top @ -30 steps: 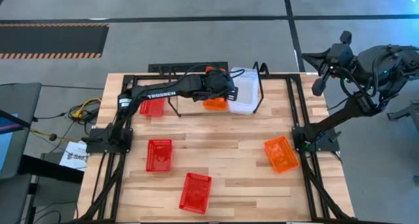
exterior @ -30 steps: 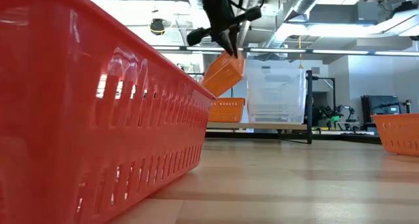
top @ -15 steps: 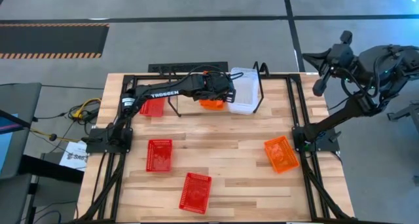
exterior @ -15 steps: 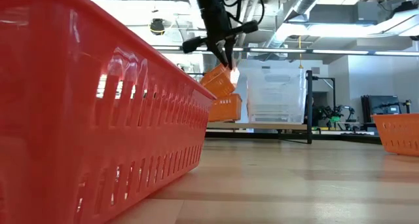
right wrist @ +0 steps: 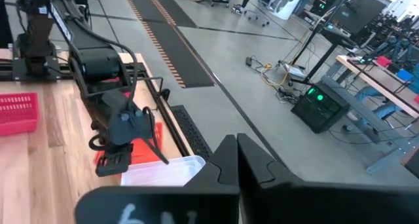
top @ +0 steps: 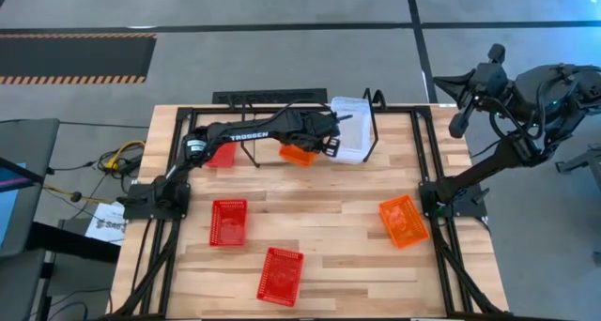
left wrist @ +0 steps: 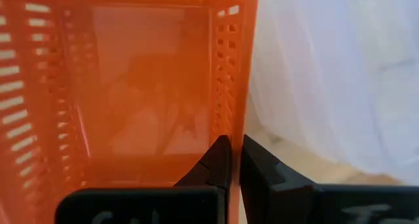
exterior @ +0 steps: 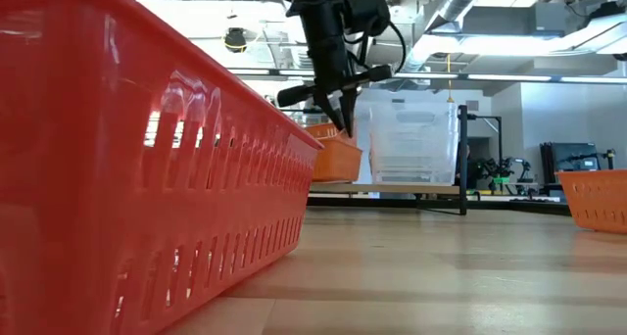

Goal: Stack baskets on shelf by color
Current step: Stack the top orange bin on top of the orange bin on the shelf

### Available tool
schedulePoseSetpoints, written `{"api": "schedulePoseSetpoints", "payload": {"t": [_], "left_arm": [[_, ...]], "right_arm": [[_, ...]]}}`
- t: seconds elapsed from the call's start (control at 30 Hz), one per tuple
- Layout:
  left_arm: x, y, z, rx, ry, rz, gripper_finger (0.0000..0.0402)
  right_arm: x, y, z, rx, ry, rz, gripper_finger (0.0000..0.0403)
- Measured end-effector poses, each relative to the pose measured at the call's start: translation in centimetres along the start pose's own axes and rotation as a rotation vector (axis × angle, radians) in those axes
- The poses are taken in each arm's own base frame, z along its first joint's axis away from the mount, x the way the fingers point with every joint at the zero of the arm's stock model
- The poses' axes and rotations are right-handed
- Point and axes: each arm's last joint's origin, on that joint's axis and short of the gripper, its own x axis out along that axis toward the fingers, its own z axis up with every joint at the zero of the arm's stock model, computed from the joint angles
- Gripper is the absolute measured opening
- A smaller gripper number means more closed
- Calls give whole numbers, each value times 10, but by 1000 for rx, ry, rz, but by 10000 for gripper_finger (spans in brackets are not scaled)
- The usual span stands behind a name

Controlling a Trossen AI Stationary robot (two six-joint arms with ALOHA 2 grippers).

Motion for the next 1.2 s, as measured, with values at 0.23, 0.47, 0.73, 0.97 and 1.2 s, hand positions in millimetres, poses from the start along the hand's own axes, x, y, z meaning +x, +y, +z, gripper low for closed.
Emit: {"api": "schedulePoseSetpoints", "payload": {"t": [0.23, 0.47, 0.73, 0.97, 1.2], "left_arm": [[-4, -4, 6, 93, -27, -45, 41], [-26, -5, 24, 100, -60, -107, 103], [-46, 1, 30, 84, -30, -85, 129], [-61, 5, 39, 147, -172, 33, 99], [-58, 10, 54, 183, -155, -50, 24]], "right_arm": [[2, 3, 0, -11, 9, 1, 4], [2, 2, 0, -11, 9, 0, 3], [1, 1, -1, -8, 6, 2, 2], [0, 0, -2, -5, 3, 20, 5], [0, 1, -1, -8, 5, 21, 3]]}}
